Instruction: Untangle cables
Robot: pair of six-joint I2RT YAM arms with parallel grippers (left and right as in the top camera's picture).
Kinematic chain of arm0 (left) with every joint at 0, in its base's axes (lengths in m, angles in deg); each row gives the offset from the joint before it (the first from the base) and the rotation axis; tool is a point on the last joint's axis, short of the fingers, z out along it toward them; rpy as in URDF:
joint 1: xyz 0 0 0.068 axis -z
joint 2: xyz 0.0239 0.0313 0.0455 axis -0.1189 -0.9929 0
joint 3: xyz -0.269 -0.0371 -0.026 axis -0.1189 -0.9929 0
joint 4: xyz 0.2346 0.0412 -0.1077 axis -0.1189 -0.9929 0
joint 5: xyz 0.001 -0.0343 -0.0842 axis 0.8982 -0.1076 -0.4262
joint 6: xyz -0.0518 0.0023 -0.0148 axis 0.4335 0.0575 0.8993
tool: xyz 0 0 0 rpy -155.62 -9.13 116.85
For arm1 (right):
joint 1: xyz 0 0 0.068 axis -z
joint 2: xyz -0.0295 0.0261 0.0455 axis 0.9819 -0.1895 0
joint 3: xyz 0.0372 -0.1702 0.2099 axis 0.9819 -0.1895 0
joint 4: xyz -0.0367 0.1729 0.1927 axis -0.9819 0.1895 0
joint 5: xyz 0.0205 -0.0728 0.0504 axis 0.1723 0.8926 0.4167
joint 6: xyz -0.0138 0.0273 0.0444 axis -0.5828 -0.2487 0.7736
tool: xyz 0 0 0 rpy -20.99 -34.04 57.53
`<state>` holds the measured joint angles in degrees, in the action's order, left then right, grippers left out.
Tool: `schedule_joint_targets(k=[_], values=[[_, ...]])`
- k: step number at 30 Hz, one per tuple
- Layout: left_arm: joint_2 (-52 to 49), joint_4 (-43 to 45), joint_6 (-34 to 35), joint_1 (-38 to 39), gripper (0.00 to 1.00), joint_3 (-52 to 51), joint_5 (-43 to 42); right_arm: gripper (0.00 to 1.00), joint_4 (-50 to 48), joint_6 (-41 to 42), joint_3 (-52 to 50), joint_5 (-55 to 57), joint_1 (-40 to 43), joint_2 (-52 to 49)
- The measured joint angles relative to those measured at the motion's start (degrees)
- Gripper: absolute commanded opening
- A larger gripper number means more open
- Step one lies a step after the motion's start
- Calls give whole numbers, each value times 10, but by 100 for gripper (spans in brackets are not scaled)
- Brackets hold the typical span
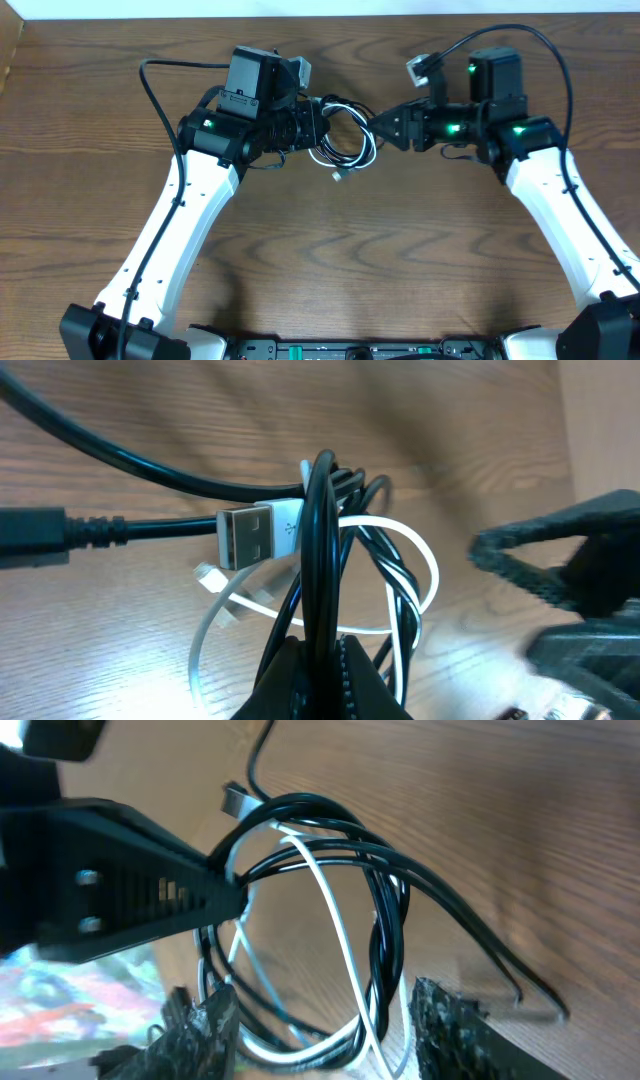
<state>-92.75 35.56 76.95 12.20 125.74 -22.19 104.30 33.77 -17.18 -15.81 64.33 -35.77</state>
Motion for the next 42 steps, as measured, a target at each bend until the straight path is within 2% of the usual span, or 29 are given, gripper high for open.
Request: schedule_joint_targets(k=[3, 5, 6, 7, 8, 10, 14, 18, 24, 30, 36, 38, 42], values=[[0, 0, 0, 0, 7, 0, -26, 38, 2, 0, 0, 52, -28, -2], [0, 0, 0, 0, 7, 0, -43, 22, 3, 2, 0, 85, -45, -8], [0, 0, 2, 0, 7, 0, -53, 10, 8, 7, 0, 115, -56, -17], [0, 0, 6, 0, 8, 0, -61, 3, 18, 22, 1, 140, -60, -23], [0, 0, 9, 0, 7, 0, -67, 1, 36, 40, 2, 172, -64, -32], [0, 0, 14, 2, 7, 0, -84, 1, 68, 97, 2, 226, -64, -57], [-2, 5, 15, 4, 7, 0, -103, 1, 88, 136, 2, 273, -41, -66], [1, 22, 17, 2, 8, 0, -109, 1, 111, 136, 2, 296, 20, -72], [1, 25, 39, 2, 7, 0, -66, 1, 162, 115, 2, 305, 96, -72], [1, 24, 48, 2, 7, 0, -42, 1, 195, 106, 2, 311, 227, -72], [1, 24, 59, 2, 7, 0, -31, 1, 191, 106, 2, 316, 266, -72], [1, 24, 61, 2, 8, 0, -26, 6, 189, 93, 2, 298, 267, -72], [1, 26, 71, 1, 7, 0, -13, 32, 196, 40, 15, 216, 267, -72]])
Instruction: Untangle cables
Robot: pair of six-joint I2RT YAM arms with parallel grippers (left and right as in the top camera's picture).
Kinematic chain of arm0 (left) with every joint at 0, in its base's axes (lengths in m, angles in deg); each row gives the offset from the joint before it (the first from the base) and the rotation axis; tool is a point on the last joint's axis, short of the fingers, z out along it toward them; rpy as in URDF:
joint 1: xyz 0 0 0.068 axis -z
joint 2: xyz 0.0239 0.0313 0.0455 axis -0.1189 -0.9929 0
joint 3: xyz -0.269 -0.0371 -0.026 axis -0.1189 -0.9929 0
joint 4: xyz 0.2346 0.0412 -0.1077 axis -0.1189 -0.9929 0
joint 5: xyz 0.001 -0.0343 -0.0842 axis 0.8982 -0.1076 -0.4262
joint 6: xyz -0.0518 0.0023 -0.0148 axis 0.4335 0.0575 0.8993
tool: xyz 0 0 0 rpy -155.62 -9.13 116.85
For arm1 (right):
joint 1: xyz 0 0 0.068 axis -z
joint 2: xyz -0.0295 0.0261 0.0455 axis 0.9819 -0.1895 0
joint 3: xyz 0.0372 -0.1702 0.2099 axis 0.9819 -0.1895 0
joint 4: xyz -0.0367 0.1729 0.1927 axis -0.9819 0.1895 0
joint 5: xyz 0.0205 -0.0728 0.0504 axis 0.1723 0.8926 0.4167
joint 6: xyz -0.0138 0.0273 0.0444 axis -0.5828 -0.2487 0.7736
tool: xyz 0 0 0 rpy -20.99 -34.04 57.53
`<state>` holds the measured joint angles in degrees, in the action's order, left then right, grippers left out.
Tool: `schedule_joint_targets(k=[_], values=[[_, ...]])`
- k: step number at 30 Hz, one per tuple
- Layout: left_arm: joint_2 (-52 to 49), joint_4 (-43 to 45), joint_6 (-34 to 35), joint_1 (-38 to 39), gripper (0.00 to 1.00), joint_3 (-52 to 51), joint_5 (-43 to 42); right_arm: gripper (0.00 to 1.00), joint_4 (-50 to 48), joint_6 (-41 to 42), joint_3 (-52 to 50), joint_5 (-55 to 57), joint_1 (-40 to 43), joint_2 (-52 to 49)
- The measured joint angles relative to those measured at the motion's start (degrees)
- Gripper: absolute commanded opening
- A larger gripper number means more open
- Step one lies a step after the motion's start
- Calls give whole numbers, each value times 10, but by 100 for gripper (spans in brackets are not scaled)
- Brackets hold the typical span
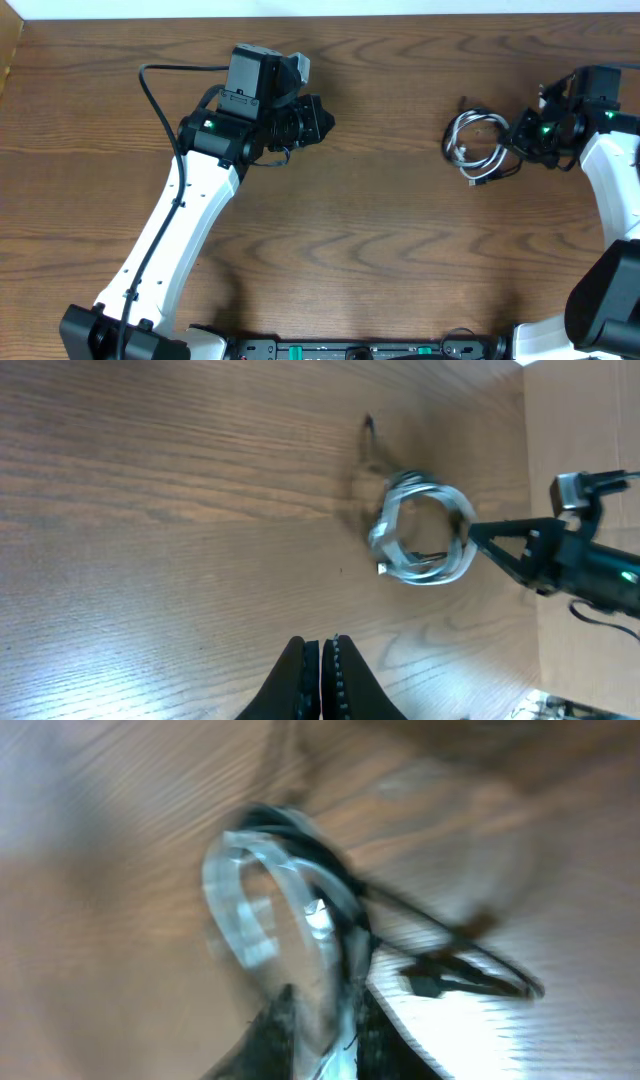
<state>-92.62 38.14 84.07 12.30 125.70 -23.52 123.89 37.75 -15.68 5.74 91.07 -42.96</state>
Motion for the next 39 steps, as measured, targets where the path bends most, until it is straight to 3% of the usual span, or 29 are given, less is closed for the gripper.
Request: schedule_joint_targets(k=[2, 8, 13, 19, 23, 26, 29, 34, 39], values=[[0, 0, 3, -1, 7, 0, 2, 43, 14, -32, 21, -48, -1, 1], [0, 14, 32, -2, 8, 0, -4, 55, 39, -77, 41, -128, -24, 38], [0, 82, 42, -19, 7, 0, -88, 56, 41, -99, 42, -157, -62, 63], [0, 155, 70, -78, 7, 0, -259, 53, 20, -123, 42, -181, -100, 78], [0, 152, 85, -93, 8, 0, -304, 48, 17, -98, 42, -103, -109, 78], [1, 90, 74, -87, 8, 1, -277, 42, 20, -68, 42, 1, -114, 76], [1, 21, 63, -77, 8, 0, -193, 38, 19, -43, 42, 69, -127, 54], [1, -28, 57, -66, 8, 0, -48, 32, -9, -19, 42, 105, -161, -35], [1, -34, 56, -66, 9, 0, 8, 28, -51, -5, 42, 114, -188, -111]])
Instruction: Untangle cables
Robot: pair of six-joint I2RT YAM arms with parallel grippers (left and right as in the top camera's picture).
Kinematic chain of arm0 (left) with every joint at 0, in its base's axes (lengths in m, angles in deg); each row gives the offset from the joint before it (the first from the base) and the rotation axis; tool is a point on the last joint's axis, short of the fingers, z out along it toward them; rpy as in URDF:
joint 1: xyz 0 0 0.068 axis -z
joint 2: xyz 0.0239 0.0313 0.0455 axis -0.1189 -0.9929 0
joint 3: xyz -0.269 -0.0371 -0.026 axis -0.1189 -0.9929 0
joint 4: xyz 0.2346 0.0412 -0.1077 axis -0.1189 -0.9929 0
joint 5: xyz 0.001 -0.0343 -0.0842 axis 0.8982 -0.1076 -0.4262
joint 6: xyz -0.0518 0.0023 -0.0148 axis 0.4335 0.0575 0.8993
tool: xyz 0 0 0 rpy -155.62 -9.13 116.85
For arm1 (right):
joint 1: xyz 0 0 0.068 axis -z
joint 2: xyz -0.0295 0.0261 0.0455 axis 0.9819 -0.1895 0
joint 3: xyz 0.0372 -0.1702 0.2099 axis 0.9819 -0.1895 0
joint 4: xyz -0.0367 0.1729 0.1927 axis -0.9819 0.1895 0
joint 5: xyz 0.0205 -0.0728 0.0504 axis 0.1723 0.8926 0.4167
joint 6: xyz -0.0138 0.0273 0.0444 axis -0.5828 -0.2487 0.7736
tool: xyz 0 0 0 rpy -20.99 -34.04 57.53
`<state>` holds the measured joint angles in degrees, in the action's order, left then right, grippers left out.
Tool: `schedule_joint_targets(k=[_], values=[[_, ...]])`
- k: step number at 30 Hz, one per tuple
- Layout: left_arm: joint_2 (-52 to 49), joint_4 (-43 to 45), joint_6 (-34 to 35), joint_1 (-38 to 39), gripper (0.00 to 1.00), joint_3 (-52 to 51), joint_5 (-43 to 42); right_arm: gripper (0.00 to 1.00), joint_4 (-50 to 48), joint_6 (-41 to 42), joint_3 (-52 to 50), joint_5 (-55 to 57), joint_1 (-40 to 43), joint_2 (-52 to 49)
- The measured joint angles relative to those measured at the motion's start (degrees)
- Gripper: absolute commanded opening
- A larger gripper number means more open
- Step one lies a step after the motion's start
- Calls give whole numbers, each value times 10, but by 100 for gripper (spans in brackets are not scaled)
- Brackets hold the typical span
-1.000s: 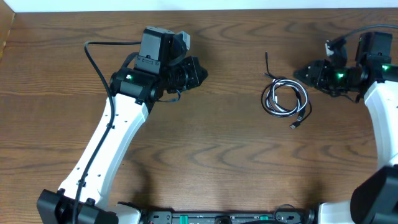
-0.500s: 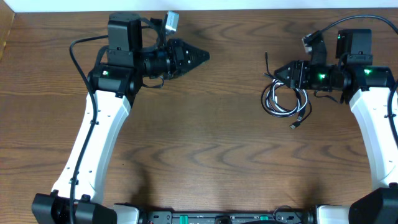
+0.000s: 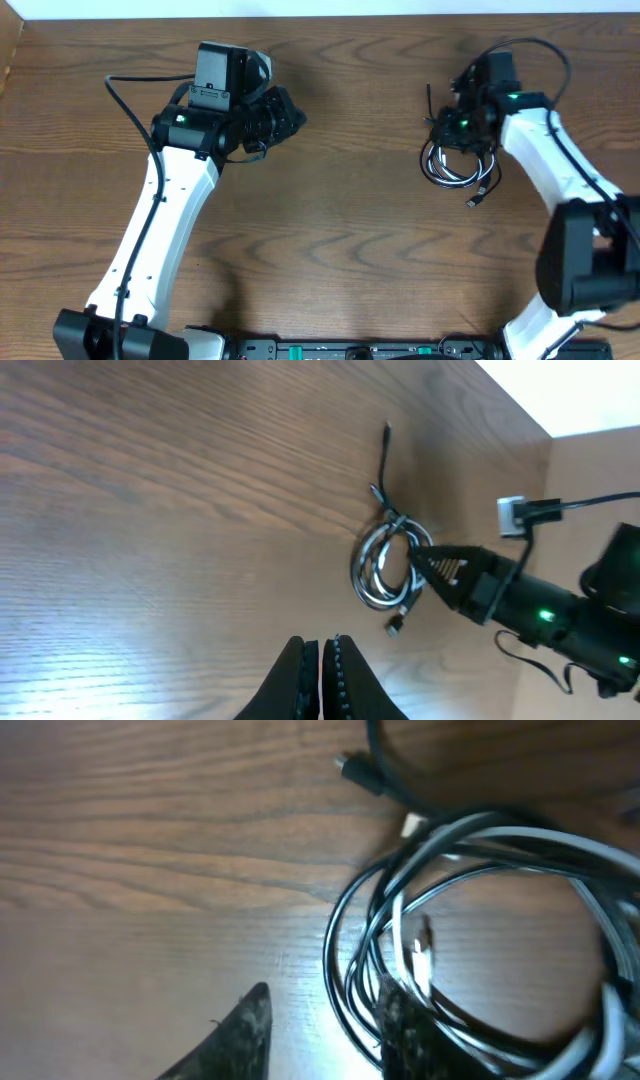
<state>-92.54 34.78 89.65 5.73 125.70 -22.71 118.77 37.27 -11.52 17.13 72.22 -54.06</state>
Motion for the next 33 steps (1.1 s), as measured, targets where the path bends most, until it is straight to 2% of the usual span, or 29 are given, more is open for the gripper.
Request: schedule_joint_targets(k=[11, 16, 19, 25, 28, 30, 33], values=[[0, -12, -7, 0, 12, 0, 21, 28, -39, 15, 0, 25, -7, -71], [0, -17, -7, 0, 13, 0, 22, 16, -61, 23, 0, 37, -29, -94], [0, -21, -7, 0, 13, 0, 22, 1, -73, 28, 0, 46, -39, -95], [0, -21, -7, 0, 13, 0, 22, 1, -69, 26, 0, 54, -51, -97], [0, -21, -10, 0, 13, 0, 21, 1, 3, 8, 31, 21, -50, -97], [0, -14, -33, 0, 17, 0, 5, 1, 40, -13, 72, -31, -41, -94], [0, 9, -81, 0, 32, 0, -50, 1, 98, -62, 160, -168, -14, -59]])
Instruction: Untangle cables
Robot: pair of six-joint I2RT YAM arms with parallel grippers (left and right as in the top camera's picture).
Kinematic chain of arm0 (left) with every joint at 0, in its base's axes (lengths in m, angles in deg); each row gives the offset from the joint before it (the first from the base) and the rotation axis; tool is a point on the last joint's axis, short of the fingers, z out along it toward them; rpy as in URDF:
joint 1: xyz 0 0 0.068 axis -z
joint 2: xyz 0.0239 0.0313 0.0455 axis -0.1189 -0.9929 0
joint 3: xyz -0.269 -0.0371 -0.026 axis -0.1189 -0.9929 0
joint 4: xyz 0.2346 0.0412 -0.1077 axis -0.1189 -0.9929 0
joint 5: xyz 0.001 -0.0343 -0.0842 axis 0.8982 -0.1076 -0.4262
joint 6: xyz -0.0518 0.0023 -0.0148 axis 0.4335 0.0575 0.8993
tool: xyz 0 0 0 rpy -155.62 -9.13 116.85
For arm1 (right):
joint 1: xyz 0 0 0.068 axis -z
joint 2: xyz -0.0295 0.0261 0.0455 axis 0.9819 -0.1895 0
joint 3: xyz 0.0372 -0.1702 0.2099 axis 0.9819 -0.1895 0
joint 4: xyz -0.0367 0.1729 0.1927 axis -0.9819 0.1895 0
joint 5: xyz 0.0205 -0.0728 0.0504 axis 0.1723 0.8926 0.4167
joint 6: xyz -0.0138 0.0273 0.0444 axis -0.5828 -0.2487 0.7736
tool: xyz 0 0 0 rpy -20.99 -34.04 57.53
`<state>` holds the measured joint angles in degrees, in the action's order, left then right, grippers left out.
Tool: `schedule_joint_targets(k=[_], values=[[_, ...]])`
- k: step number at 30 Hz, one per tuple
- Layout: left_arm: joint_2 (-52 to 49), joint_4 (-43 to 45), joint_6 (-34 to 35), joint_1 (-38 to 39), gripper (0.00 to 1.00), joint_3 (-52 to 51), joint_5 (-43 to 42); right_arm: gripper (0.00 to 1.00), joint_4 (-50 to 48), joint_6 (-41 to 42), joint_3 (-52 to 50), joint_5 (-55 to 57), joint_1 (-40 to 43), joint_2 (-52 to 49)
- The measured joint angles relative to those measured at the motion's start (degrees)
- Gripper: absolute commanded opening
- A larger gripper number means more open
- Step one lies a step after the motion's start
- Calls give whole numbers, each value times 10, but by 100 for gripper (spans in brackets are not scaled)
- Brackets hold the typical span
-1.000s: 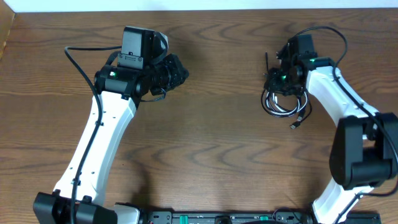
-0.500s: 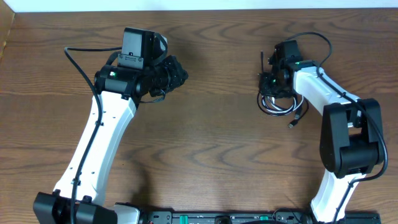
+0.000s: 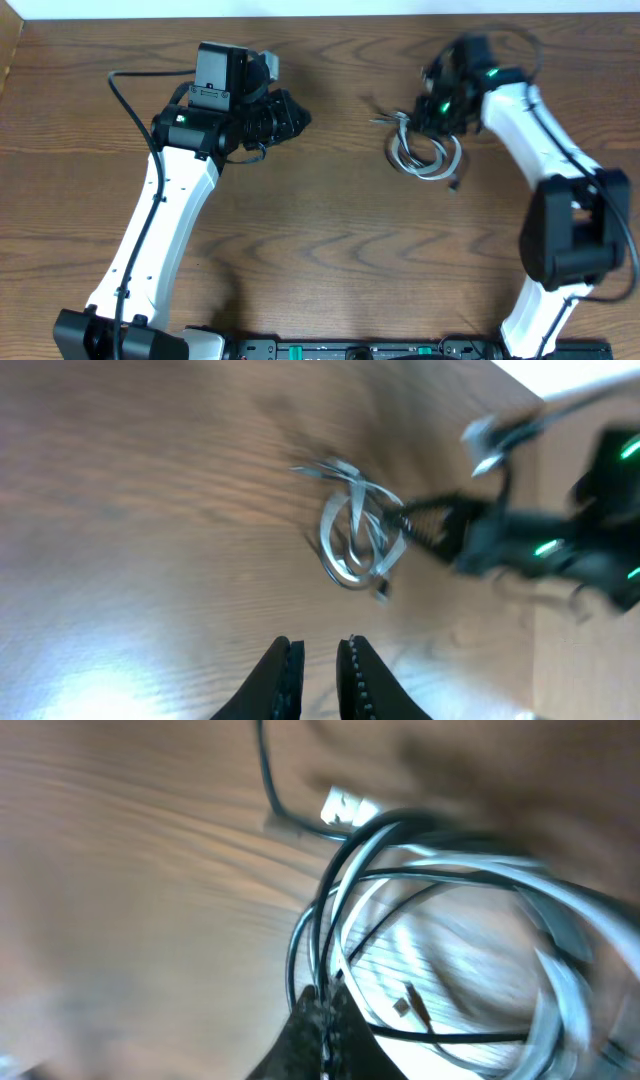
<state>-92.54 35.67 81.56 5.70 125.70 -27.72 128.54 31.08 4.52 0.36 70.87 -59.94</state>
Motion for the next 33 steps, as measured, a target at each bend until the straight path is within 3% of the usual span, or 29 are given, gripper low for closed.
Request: schedule_joint_targets(k=[7, 11, 18, 22, 33], values=[[0, 19, -66, 0, 41, 0, -111, 1, 53, -28, 67, -169, 25, 126], [0, 19, -79, 0, 51, 0, -120, 7, 83, -23, 66, -148, 24, 123], [-35, 77, -27, 57, 54, 0, 44, 23, 110, 36, 64, 11, 65, 113], [-127, 161, 25, 100, 53, 0, 117, 27, 131, 43, 64, 52, 112, 113], [-289, 272, 87, 136, 52, -1, 164, 29, 166, 23, 61, 110, 121, 113]])
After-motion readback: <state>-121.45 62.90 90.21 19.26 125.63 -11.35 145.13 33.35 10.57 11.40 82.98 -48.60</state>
